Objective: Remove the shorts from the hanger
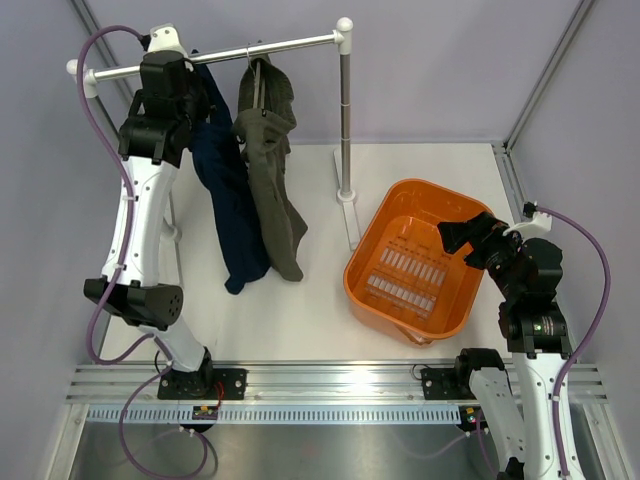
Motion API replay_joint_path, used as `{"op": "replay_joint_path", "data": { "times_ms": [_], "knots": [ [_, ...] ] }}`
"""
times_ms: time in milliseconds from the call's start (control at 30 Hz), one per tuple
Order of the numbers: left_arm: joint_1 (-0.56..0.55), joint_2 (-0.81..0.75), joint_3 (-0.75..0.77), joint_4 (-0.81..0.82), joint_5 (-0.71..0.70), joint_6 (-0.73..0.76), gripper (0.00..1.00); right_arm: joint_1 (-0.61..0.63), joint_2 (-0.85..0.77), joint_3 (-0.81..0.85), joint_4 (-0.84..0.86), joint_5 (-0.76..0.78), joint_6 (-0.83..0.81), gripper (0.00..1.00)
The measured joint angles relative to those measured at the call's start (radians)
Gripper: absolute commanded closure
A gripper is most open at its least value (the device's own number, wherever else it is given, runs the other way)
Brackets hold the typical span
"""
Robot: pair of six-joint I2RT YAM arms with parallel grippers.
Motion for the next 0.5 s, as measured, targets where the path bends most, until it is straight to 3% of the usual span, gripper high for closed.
{"op": "replay_joint_path", "data": {
  "times_ms": [500],
  "knots": [
    [0.000, -0.073, 0.042, -0.077, 0.005, 0.036, 1.00, 0.000, 0.000, 0.000, 0.000, -0.027, -0.007, 0.01]
  ]
}}
